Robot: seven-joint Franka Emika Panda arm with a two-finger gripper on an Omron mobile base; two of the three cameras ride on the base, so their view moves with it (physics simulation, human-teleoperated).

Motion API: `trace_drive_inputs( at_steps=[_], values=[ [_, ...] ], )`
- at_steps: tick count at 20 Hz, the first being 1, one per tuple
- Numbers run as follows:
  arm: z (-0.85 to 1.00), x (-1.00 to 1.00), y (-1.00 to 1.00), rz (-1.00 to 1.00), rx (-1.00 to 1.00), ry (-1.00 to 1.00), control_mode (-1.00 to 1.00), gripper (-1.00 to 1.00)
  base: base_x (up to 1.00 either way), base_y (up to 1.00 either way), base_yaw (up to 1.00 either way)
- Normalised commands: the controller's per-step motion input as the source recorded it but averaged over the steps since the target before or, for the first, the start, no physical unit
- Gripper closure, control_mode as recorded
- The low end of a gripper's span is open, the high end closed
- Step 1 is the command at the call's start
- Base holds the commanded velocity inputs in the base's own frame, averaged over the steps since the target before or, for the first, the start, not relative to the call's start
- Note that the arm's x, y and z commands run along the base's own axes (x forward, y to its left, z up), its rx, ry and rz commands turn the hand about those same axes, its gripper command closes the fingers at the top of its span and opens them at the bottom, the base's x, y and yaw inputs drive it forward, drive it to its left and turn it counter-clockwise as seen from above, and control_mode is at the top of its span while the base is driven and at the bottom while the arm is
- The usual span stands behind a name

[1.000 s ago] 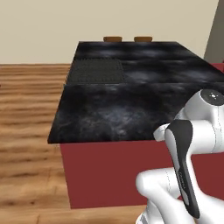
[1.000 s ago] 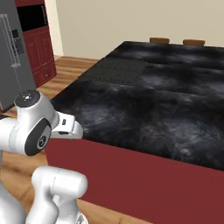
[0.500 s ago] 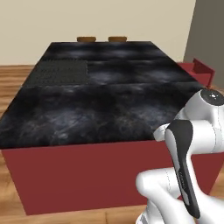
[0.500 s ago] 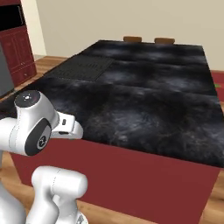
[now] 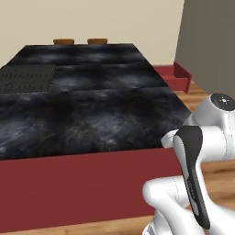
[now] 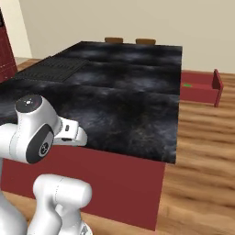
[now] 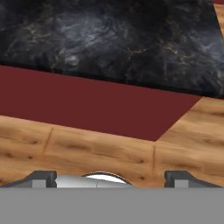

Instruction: Restock the sink supplies by placing the sponge and soap dispenser on the counter and next to the sink. Make sure the soap dispenser is upright.

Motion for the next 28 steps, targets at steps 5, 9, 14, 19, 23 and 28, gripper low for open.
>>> trace_drive_inputs(
  at_steps=[5, 9, 14, 19, 23, 28],
  values=[
    [0.0, 0.0, 0.0, 0.0, 0.0, 0.0, 1.0, -1.0, 0.55, -1.0, -0.03],
    [0.0, 0.0, 0.0, 0.0, 0.0, 0.0, 1.0, -1.0, 0.79, -1.0, 0.0],
    [0.0, 0.0, 0.0, 0.0, 0.0, 0.0, 1.0, -1.0, 0.74, -1.0, 0.0],
    [0.0, 0.0, 0.0, 0.0, 0.0, 0.0, 1.0, -1.0, 0.47, -1.0, 0.0],
    [0.0, 0.0, 0.0, 0.0, 0.0, 0.0, 1.0, -1.0, 0.53, -1.0, 0.0],
    [0.0, 0.0, 0.0, 0.0, 0.0, 0.0, 1.0, -1.0, 0.9, -1.0, 0.1]
  ],
)
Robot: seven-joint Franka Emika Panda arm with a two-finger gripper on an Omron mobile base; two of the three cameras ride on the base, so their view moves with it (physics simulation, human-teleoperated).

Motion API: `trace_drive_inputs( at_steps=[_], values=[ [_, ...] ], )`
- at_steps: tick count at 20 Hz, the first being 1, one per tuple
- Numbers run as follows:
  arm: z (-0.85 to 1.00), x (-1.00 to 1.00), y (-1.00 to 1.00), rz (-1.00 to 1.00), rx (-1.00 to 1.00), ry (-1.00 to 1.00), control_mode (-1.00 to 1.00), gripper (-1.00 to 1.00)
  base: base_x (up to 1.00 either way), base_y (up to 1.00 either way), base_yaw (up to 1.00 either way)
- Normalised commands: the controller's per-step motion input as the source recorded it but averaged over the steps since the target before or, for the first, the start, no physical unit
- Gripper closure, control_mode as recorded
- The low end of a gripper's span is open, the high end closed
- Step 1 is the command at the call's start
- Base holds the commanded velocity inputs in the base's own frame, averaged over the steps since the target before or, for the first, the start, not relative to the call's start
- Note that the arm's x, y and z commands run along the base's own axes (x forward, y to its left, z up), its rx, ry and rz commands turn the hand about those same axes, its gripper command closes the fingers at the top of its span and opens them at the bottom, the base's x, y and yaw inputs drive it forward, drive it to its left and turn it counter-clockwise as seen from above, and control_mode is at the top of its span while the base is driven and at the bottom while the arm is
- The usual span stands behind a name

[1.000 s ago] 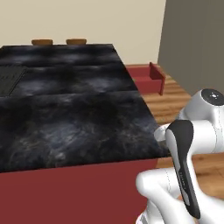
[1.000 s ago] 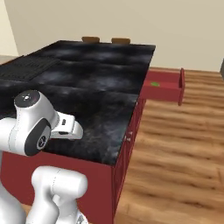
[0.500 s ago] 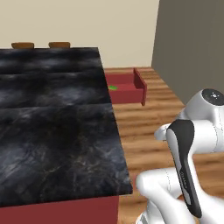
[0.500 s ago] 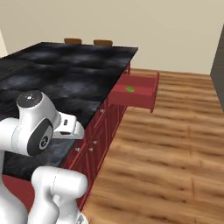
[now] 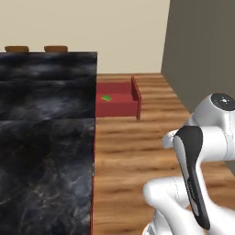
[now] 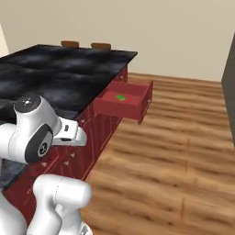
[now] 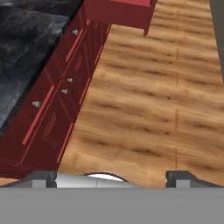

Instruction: Restock the sink supplies by placing the sponge and soap dispenser on the counter and next to the sink. Make sure the soap dispenser is upright.

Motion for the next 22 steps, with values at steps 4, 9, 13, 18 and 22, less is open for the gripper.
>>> trace_drive_inputs(
  at_steps=[4, 9, 13, 18, 22],
  values=[
    [0.0, 0.0, 0.0, 0.0, 0.0, 0.0, 1.0, -1.0, 0.99, -1.0, 0.13],
    [0.0, 0.0, 0.0, 0.0, 0.0, 0.0, 1.0, -1.0, 1.0, -0.54, 0.22],
    [0.0, 0.0, 0.0, 0.0, 0.0, 0.0, 1.0, -1.0, 1.0, 0.0, 0.28],
    [0.0, 0.0, 0.0, 0.0, 0.0, 0.0, 1.0, -1.0, 0.94, -0.01, 0.28],
    [0.0, 0.0, 0.0, 0.0, 0.0, 0.0, 1.0, -1.0, 0.73, 0.05, 0.29]
  ],
)
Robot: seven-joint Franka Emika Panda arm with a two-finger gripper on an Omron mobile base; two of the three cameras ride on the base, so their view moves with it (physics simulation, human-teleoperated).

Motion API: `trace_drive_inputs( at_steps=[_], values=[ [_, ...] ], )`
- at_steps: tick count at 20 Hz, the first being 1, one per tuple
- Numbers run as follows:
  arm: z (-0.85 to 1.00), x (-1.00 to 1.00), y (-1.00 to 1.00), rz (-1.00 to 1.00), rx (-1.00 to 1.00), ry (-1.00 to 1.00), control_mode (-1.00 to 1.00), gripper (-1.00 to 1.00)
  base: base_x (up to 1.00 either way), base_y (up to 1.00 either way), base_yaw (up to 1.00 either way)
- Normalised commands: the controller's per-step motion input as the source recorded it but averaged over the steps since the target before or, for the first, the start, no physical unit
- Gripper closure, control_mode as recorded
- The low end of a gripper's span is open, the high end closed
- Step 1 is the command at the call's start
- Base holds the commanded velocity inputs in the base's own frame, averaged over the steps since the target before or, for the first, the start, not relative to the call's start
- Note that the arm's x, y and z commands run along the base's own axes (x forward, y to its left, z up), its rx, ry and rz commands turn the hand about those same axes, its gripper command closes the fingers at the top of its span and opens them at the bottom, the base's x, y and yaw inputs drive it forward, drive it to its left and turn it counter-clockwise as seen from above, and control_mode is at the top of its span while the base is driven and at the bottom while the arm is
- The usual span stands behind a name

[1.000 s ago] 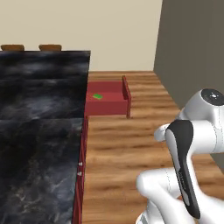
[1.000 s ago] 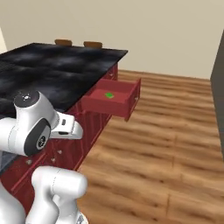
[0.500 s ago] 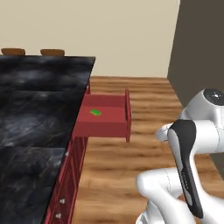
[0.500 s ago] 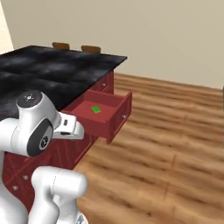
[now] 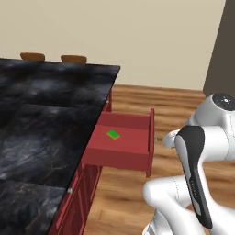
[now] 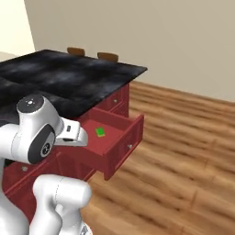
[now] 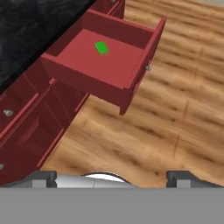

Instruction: Restock the sink supplies by placing the sponge and soap dispenser on the counter and next to the sink. Make sure the soap dispenser is upright.

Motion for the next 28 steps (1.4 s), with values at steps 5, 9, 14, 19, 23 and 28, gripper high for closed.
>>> trace_drive_inputs(
  at_steps=[5, 9, 14, 19, 23, 28],
  values=[
    [0.0, 0.0, 0.0, 0.0, 0.0, 0.0, 1.0, -1.0, 0.67, 0.29, 0.26],
    [0.0, 0.0, 0.0, 0.0, 0.0, 0.0, 1.0, -1.0, 0.35, 0.25, 0.16],
    [0.0, 0.0, 0.0, 0.0, 0.0, 0.0, 1.0, -1.0, 0.37, 0.16, 0.05],
    [0.0, 0.0, 0.0, 0.0, 0.0, 0.0, 1.0, -1.0, 0.49, 0.13, 0.01],
    [0.0, 0.0, 0.0, 0.0, 0.0, 0.0, 1.0, -1.0, 0.59, 0.1, 0.0],
    [0.0, 0.0, 0.0, 0.0, 0.0, 0.0, 1.0, -1.0, 0.47, 0.17, 0.0]
  ],
)
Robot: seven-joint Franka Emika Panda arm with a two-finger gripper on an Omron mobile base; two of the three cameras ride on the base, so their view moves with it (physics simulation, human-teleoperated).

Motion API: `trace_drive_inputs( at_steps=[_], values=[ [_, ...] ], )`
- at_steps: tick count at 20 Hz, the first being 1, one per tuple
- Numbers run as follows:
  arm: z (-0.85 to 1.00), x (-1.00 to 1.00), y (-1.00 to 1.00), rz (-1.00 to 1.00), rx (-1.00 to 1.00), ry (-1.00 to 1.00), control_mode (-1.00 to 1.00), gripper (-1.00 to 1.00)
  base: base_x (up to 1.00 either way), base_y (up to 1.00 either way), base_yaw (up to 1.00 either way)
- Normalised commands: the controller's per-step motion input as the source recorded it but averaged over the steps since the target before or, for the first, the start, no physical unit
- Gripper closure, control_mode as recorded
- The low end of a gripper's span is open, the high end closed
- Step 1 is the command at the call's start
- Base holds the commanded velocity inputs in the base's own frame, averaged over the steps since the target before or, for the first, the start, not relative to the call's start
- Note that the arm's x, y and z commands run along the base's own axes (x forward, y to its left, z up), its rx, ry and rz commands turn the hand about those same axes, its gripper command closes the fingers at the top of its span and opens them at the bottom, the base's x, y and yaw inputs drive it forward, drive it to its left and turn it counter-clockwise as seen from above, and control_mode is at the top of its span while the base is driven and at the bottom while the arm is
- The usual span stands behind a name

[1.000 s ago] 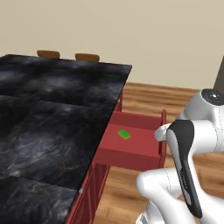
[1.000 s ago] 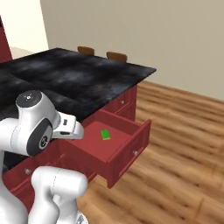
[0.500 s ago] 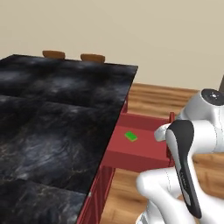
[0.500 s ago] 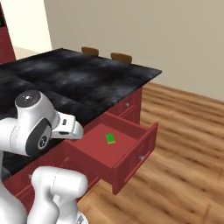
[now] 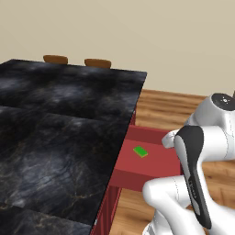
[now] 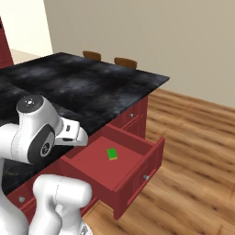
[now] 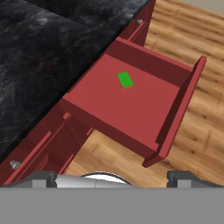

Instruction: Restock the sink supplies by placing the sponge and soap dispenser on the counter and next to the sink. Make sure the soap dispenser is upright.

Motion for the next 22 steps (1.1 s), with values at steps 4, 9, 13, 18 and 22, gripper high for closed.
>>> trace_drive_inputs(
  at_steps=[4, 9, 13, 18, 22],
  values=[
    [0.0, 0.0, 0.0, 0.0, 0.0, 0.0, 1.0, -1.0, 0.3, 0.23, 0.0],
    [-0.33, 0.02, -0.13, -0.02, 0.02, 0.03, -1.0, -1.0, 0.0, 0.01, 0.0],
    [-0.84, 0.24, -1.0, 0.0, 0.23, 0.3, -1.0, -1.0, 0.0, 0.0, 0.0],
    [-0.89, 0.48, -0.74, 0.0, 0.19, 0.33, -1.0, -1.0, 0.0, 0.0, 0.0],
    [-0.51, 0.63, -0.06, 0.0, 0.05, 0.14, -1.0, -1.0, 0.0, 0.0, 0.0]
  ],
)
